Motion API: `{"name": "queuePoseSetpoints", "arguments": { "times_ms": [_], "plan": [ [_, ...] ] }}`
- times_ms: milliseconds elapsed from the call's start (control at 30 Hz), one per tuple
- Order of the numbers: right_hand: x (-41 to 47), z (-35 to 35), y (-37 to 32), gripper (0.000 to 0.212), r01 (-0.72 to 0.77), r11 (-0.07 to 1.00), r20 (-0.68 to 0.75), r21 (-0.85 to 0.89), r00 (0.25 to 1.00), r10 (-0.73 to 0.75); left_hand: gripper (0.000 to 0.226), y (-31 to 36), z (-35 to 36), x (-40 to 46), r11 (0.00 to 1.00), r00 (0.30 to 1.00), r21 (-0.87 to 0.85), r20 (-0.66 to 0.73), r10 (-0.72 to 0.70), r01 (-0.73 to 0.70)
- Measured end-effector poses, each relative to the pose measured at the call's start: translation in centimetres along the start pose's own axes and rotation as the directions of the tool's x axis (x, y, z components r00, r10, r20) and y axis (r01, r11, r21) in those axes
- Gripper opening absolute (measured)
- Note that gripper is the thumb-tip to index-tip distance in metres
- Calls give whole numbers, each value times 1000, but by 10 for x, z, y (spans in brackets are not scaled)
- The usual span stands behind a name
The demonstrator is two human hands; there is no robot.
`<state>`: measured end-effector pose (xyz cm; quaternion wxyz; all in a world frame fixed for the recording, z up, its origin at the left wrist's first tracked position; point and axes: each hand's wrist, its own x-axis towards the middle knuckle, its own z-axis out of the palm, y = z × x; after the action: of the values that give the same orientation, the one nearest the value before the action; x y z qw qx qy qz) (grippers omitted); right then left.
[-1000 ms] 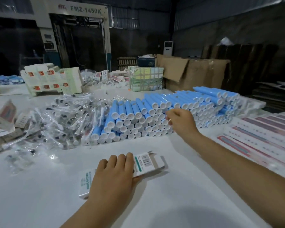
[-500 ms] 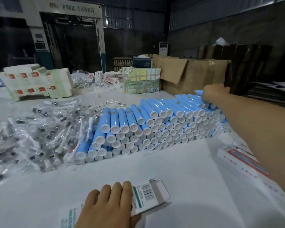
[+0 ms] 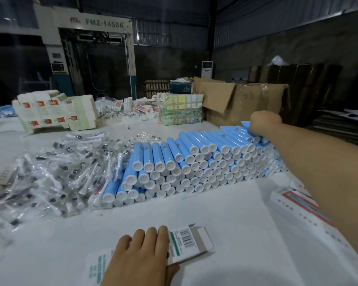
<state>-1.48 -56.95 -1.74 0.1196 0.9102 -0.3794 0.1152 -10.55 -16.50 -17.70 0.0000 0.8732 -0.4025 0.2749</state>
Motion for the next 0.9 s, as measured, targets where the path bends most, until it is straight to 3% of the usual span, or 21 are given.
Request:
{"name": "queuePoseSetpoints", "arguments": {
  "times_ms": [67,133,200,267,367,467,567,733,900],
  "plan": [
    [-9,-13,-3,24,38,996,-57,83,998,-33,75,2,-3,0,1000,1000,-6,18,-20,20],
    [-24,-29,-9,30,76,958,-125,276,991,-43,76,3,-7,-1,999,998,-14,52,-36,36],
    [-47,-43,-16,23,126,838,-181,530,983,-33,75,4,-10,-3,999,996,-24,72,-44,46],
    [-82,-49,-23,29,171,561,-186,810,982,-30,71,5,-14,-5,998,996,-28,70,-50,53],
    [-150,-36,-26,80,97,41,-93,994,992,-85,65,3,-19,-8,994,994,-46,56,-99,102],
    [-212,-3,-32,94,-13,-216,-7,976,996,-90,69,2,-28,-9,977,974,-81,132,-185,197],
    [-254,29,-47,91,-119,-330,90,936,991,-102,67,-1,-22,-14,970,970,-67,77,-229,234],
    [-276,47,-65,82,-120,-350,99,929,992,-76,64,-3,-21,-15,962,956,-38,127,-263,270],
    [-291,54,-71,40,-155,-406,119,901,987,-111,64,-2,-24,-16,958,954,-66,138,-267,277]
  ]
}}
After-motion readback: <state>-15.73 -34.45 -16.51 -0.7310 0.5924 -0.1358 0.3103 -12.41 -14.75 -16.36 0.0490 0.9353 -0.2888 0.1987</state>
